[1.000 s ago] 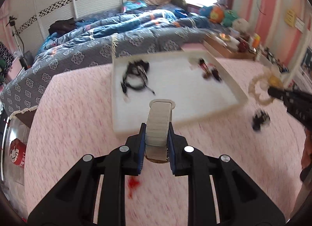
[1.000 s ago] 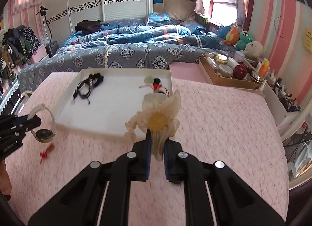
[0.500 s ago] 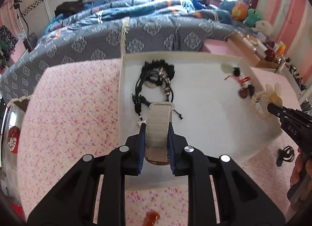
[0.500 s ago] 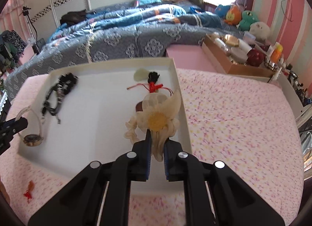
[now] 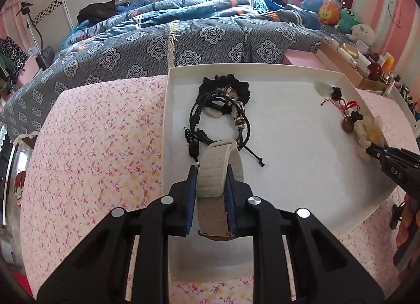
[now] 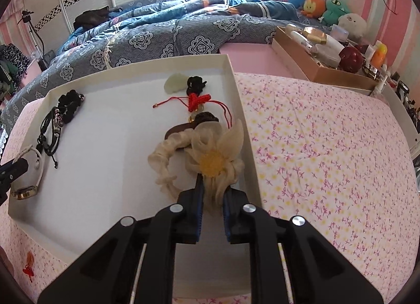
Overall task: Organize jewelry
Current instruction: 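Open both tools to release the watch and scrunchie in the tray, then move both tools to the black hair claw clip and red tassel charm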
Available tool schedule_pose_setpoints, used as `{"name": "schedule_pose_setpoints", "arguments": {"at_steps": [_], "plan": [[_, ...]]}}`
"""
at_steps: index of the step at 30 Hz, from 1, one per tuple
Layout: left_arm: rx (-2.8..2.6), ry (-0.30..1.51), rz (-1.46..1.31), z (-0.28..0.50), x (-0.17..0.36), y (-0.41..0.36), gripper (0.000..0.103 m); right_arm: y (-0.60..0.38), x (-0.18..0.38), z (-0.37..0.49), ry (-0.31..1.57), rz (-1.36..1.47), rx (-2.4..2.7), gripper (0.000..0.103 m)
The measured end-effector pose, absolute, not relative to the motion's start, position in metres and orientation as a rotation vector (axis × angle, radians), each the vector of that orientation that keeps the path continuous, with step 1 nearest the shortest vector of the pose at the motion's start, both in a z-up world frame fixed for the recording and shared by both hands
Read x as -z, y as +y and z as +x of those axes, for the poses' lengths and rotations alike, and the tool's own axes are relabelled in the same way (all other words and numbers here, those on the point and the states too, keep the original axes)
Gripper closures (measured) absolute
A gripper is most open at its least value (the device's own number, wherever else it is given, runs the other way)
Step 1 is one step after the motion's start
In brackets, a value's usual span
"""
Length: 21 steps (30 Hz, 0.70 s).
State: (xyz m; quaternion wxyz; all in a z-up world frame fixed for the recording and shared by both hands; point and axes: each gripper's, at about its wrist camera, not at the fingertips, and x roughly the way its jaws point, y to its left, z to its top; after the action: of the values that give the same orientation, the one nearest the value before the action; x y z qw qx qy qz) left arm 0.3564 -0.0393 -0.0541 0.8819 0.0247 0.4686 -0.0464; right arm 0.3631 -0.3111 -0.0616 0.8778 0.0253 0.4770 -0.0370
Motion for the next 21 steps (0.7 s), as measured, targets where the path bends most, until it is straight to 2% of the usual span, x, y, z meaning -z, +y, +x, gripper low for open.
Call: {"name": "schedule_pose_setpoints", "arguments": {"at_steps": [3,5,6,7,8,11,13,15,21], "plan": [[0.101,0.976,0.047,0.354,0.052,-0.040,0.084,-0.306,0.059,0.361,0.990,0.026,0.072,0.087],[0.104,0.969,0.055,0.351,0.049,-0.041,0.082,-0.305,0.056,0.360,0.988,0.017,0.069,0.076],[0.108,0.965,0.057,0.350,0.047,-0.043,0.079,-0.304,0.055,0.359,0.982,0.015,0.070,0.068],[0.110,0.961,0.056,0.349,0.044,-0.043,0.072,-0.304,0.052,0.358,0.974,0.011,0.072,0.066],[0.113,0.955,0.053,0.347,0.042,-0.044,0.065,-0.302,0.050,0.356,0.966,0.005,0.068,0.065],[0.123,0.937,0.056,0.339,0.034,-0.048,0.063,-0.298,0.043,0.353,0.966,-0.010,0.049,0.065],[0.132,0.928,0.058,0.335,0.030,-0.051,0.060,-0.296,0.039,0.349,0.961,-0.020,0.043,0.057],[0.135,0.918,0.066,0.331,0.027,-0.054,0.051,-0.294,0.035,0.347,0.953,-0.032,0.044,0.052],[0.129,0.889,0.068,0.320,0.012,-0.052,0.048,-0.301,0.016,0.336,0.920,0.005,0.035,0.052]]}}
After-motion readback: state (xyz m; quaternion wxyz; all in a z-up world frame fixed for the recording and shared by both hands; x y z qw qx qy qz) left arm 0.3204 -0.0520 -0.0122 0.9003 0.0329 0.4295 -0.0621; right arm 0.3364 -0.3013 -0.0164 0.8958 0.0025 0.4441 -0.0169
